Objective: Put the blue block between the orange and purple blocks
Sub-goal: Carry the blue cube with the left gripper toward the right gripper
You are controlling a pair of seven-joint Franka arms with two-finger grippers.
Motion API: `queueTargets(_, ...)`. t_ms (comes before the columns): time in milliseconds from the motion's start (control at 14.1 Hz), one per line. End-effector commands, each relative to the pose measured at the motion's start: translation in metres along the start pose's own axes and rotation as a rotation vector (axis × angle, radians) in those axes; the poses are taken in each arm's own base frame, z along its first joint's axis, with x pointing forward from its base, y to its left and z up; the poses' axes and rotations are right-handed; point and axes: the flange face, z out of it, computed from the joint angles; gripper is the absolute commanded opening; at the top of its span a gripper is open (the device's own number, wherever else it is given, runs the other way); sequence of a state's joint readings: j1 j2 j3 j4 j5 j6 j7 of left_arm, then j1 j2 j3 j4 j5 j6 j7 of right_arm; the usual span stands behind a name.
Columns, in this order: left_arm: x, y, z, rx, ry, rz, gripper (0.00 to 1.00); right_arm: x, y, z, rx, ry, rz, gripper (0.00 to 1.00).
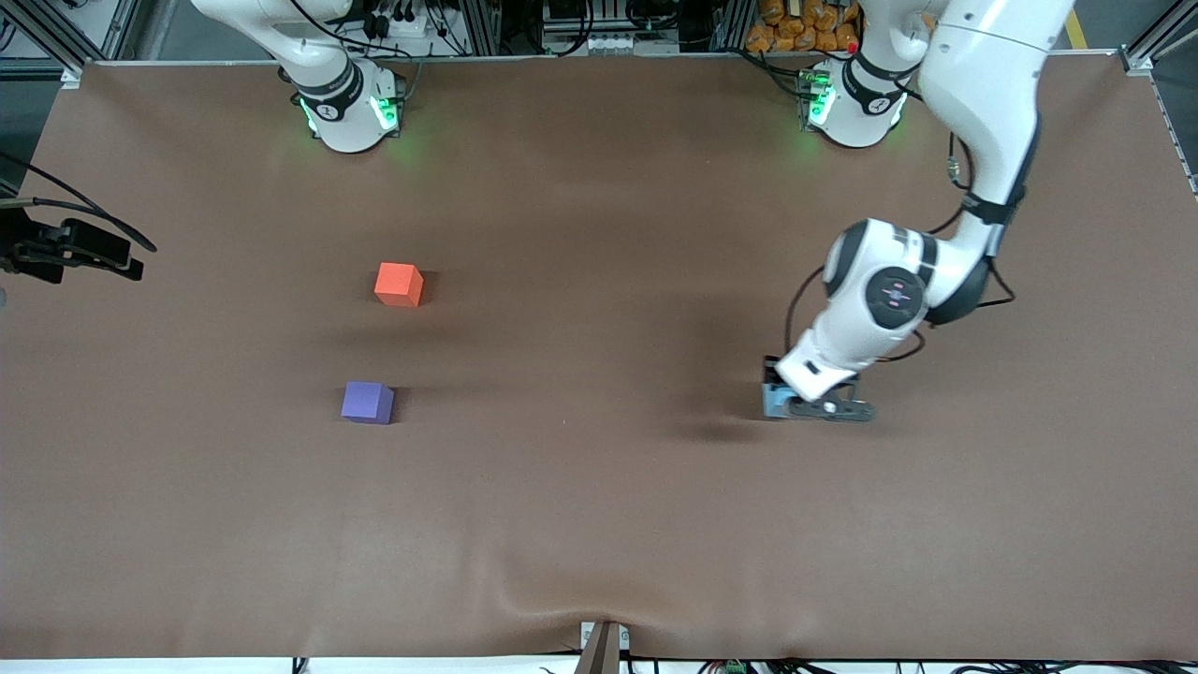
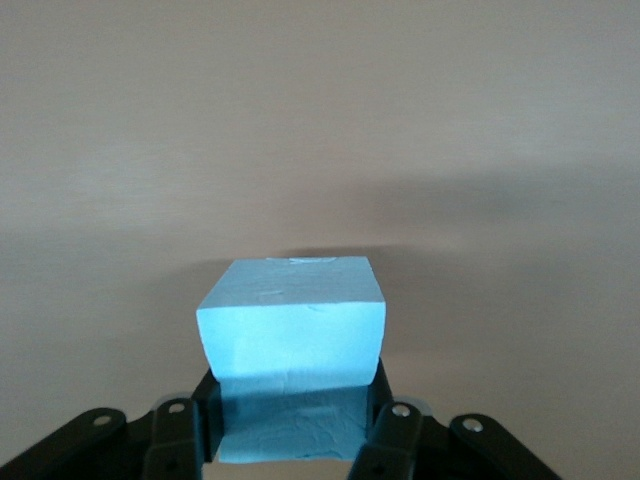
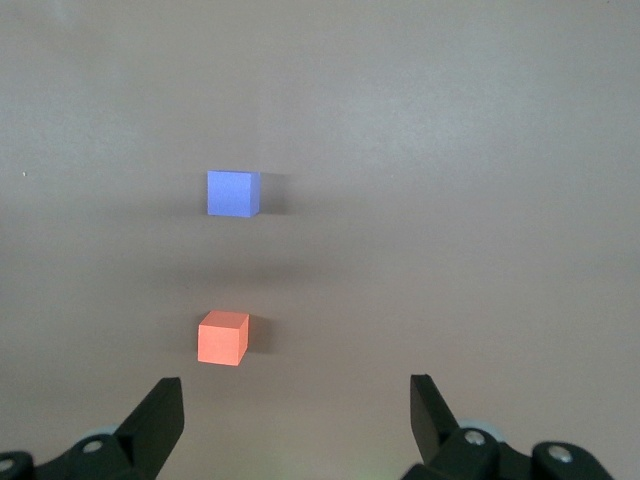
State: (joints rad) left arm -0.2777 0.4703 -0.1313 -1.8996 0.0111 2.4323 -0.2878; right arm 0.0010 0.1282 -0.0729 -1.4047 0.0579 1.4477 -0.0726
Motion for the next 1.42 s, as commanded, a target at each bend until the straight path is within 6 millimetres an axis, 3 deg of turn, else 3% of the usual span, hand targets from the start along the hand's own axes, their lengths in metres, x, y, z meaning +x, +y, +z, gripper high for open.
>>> queueTargets(0, 0.0, 0.055, -0.022, -0.021, 0.026, 0.003, 0.0, 0.0, -0.001, -0.005, 0.012, 0.008, -0.012, 1.0)
queueTargets(142, -0.003, 0.103, -0.015, -0.039, 0.031, 0.028, 0.0, 0.0, -0.001, -0.005, 0.013, 0.008, -0.013, 1.0)
queueTargets(213, -0.012, 0.137, -0.01, -0.048, 0.03, 0.039, 0.0, 0.0, -0.001, -0.005, 0.015, 0.008, -0.011, 1.0)
queueTargets(354, -0.015, 0.176, 0.001, -0.064, 0.031, 0.017, 0.0, 0.0, -0.001, -0.005, 0.015, 0.008, -0.013, 1.0)
queueTargets(496, -0.038, 0.23, 0.015, -0.066, 0.007, 0.041, 0.0, 0.0, -0.002, -0.004, 0.015, 0.007, -0.013, 1.0)
queueTargets(780, -0.061, 0.305, 0.026, -0.064, -0.035, -0.051, 0.0, 0.0, -0.002, -0.003, 0.014, 0.0, -0.015, 1.0)
queueTargets(992, -0.08, 0.345, 0.033, -0.068, -0.05, -0.083, 0.0, 0.007, 0.004, 0.012, 0.017, -0.031, -0.003, 1.0)
queueTargets(1205, -0.091, 0.371, 0.038, -0.09, -0.047, -0.093, 0.0, 0.011, 0.008, 0.024, 0.011, -0.057, 0.008, 1.0)
queueTargets(1346, -0.087, 0.383, 0.043, -0.122, -0.053, -0.117, 0.0, 0.009, 0.009, 0.021, 0.015, -0.062, 0.01, 1.0)
